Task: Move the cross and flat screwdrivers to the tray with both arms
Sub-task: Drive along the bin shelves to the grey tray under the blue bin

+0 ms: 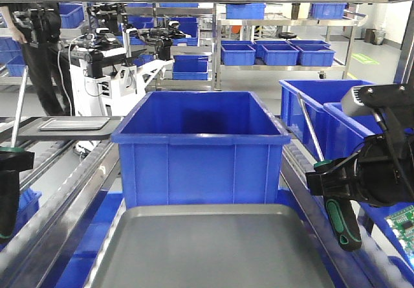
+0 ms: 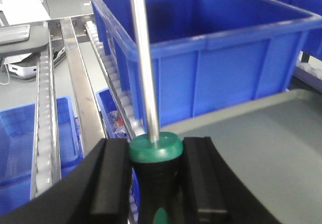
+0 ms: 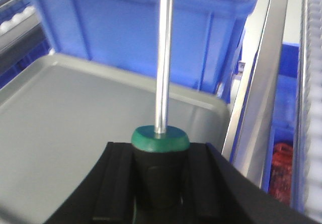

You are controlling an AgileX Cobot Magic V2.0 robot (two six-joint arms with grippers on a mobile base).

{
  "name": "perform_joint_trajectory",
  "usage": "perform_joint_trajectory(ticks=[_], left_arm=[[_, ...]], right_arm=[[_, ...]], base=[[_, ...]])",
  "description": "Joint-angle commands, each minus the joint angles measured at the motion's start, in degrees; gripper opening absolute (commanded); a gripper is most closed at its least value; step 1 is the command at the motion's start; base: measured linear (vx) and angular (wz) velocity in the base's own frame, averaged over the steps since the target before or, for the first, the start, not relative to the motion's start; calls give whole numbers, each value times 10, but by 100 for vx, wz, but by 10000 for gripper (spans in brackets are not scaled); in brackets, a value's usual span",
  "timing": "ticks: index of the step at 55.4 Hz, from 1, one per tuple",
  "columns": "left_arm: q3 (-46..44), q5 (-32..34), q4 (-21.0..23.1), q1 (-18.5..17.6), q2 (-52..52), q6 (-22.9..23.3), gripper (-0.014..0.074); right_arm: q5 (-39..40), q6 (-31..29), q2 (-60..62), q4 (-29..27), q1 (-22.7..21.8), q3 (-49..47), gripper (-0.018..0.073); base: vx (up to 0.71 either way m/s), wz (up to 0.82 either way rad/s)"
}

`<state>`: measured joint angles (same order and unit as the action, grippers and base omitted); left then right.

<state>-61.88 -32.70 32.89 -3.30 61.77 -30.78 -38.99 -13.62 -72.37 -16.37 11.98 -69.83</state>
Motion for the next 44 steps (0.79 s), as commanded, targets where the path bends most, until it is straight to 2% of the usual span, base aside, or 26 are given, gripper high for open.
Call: perform_joint_trajectory(ticks=[1,24,44], left_arm=[[-20,42,19,-3,-11,1,0],[-20,42,19,-3,-11,1,0],[-20,42,19,-3,-11,1,0]], right_arm=[[45,-1,16,-9,-1,-22,-8],[45,-1,16,-9,-1,-22,-8],[45,-1,16,-9,-1,-22,-8]], base=[[23,-6],[18,-1],[6,0]])
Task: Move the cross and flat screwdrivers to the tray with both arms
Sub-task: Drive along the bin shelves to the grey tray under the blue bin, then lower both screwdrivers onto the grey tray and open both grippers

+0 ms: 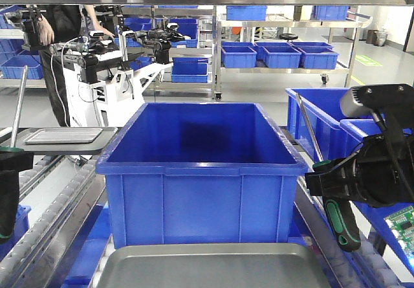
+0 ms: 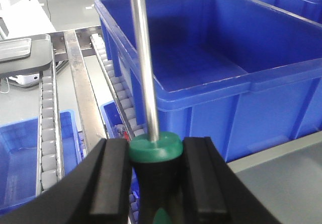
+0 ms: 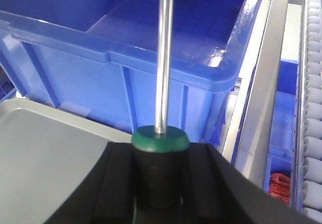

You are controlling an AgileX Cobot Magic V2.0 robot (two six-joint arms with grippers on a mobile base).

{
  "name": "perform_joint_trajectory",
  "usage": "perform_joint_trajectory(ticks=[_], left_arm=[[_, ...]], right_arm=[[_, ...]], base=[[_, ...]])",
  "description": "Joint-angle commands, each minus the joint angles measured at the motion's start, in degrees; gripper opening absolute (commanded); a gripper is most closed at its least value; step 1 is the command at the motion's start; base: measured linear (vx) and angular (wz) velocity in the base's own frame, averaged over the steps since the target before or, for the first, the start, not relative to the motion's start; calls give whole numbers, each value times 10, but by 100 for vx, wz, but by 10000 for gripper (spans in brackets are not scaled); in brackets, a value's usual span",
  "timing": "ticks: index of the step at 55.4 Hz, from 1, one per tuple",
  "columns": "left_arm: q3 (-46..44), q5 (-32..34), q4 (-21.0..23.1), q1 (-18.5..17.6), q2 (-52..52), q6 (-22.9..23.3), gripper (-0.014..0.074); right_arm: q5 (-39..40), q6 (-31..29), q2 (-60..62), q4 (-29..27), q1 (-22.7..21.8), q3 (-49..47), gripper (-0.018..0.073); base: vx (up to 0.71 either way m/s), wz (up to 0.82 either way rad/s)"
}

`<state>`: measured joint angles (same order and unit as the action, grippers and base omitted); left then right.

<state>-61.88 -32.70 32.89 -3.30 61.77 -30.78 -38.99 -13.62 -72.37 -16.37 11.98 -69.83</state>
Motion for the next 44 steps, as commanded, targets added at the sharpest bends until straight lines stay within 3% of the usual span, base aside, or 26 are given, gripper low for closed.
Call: perform_joint_trajectory(ticks=[1,36,40,44], left_arm=[[-20,42,19,-3,-11,1,0],[-20,47,22,-3,-11,1,0],[-20,57,43,-3,-9,2,0],[-20,56,104,-3,-2,1,0]], right_arm=[[45,-1,16,-9,-1,-22,-8],[50,-1,16,-14,-1,-22,-8],[43,-1,16,-38,-1,-22,-8],[26,-1,13,-80,-1,-22,-8]], base=[[1,0],[0,0],[0,0],[0,0]])
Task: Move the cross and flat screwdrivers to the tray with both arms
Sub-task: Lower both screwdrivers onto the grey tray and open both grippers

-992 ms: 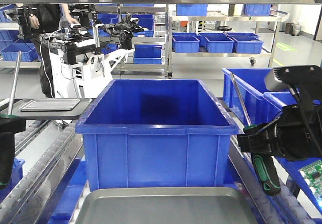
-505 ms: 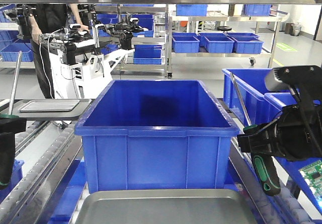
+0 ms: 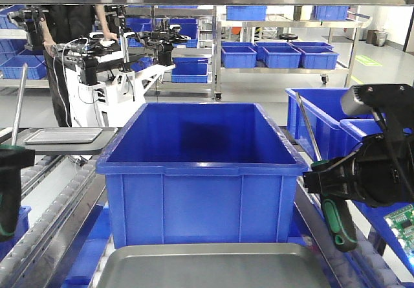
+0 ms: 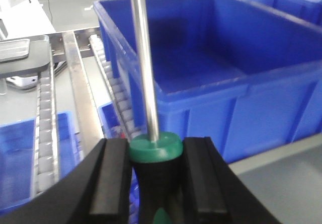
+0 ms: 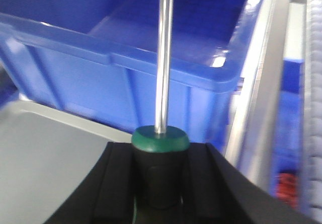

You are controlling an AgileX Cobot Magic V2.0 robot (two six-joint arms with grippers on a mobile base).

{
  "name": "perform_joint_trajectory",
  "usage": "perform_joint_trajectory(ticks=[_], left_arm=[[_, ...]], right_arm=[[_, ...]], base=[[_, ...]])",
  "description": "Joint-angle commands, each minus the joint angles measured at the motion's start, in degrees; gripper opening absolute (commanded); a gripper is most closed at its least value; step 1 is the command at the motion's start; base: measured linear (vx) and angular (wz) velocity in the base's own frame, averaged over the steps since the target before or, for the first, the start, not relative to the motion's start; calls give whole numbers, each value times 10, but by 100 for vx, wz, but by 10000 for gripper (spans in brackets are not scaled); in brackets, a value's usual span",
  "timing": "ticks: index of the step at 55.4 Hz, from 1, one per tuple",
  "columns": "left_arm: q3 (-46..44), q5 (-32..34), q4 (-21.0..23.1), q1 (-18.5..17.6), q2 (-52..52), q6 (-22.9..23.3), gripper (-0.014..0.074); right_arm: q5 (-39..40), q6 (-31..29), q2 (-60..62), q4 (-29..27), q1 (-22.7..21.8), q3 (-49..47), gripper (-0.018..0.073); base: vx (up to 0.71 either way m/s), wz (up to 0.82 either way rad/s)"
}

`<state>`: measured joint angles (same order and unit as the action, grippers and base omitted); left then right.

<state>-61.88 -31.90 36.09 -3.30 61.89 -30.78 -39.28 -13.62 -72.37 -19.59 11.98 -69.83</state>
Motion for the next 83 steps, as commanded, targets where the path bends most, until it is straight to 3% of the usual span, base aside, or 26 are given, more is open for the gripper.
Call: perform_joint_trajectory(ticks=[1,19,25,26,42,53,63,75,83], left_arm=[[-20,42,87,-3,1,1,0],[-20,-43,190,-97,112,0,0],[-20,-53,210,-131,154,0,1],[-20,-68,212,-155,193,0,4],[-20,-92,212,-179,249,2,69],[-20,-91,212,-179,252,0,243],[-20,-91,212,-179,252,0,392],[-20,-94,212,-179,252,0,448],[-20,-78,212,-178,236,0,444]], right_arm=[[24,-2,12,-57,-1,-22,-8],[-3,-13,-35,-148,7,37,-8],[38,-16,-37,-153,38,87,-8],[103,-16,-37,-155,69,115,-7],[96,-16,-40,-152,79,120,18],[76,-16,-40,-152,79,120,125],[46,-10,-40,-152,79,120,317],[72,-8,-40,-148,79,120,528],[138,-3,-32,-169,79,120,561]], base=[[0,0],[0,0],[0,0],[0,0],[0,0],[0,0],[0,0],[0,0],[0,0]])
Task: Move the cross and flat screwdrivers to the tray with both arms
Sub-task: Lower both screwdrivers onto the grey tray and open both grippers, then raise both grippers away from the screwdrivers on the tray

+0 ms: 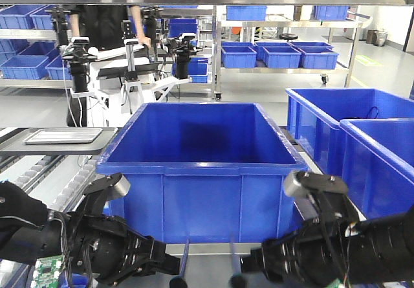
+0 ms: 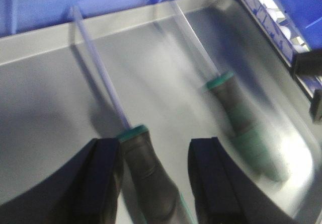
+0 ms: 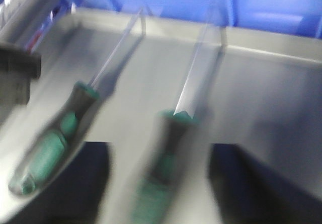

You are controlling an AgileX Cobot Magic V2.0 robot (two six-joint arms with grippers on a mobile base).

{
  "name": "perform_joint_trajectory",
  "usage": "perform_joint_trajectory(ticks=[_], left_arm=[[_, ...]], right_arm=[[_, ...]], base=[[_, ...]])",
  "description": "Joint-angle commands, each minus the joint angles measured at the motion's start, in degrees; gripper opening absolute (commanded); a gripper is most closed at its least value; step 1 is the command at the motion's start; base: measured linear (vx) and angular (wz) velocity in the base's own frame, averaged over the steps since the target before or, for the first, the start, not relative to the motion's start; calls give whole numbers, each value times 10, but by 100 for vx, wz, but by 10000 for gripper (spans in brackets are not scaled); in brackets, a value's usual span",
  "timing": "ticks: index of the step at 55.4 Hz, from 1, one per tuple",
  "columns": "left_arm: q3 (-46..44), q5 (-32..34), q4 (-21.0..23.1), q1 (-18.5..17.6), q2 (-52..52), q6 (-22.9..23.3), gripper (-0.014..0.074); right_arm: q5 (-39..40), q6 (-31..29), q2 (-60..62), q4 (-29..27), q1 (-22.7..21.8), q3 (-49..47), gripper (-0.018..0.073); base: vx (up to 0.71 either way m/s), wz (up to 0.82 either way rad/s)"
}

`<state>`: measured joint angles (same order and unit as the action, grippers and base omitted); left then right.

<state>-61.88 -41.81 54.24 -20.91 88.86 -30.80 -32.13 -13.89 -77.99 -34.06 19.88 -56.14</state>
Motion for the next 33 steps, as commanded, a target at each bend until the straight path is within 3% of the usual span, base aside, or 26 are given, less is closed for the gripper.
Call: perform_joint_trajectory(ticks=[1,14,33], left_arm=[[-20,28,31,-2,-39,1,444],[-20,128,30,-2,-107,1,444],[-20,136,30,-2,-121,1,444]], right_arm=[[76,0,26,-28,0,-16,560],[105,-1,41,-34,0,-16,544],[102,-1,41,-34,0,-16,540]], base=[[0,0],[0,0],[0,0]])
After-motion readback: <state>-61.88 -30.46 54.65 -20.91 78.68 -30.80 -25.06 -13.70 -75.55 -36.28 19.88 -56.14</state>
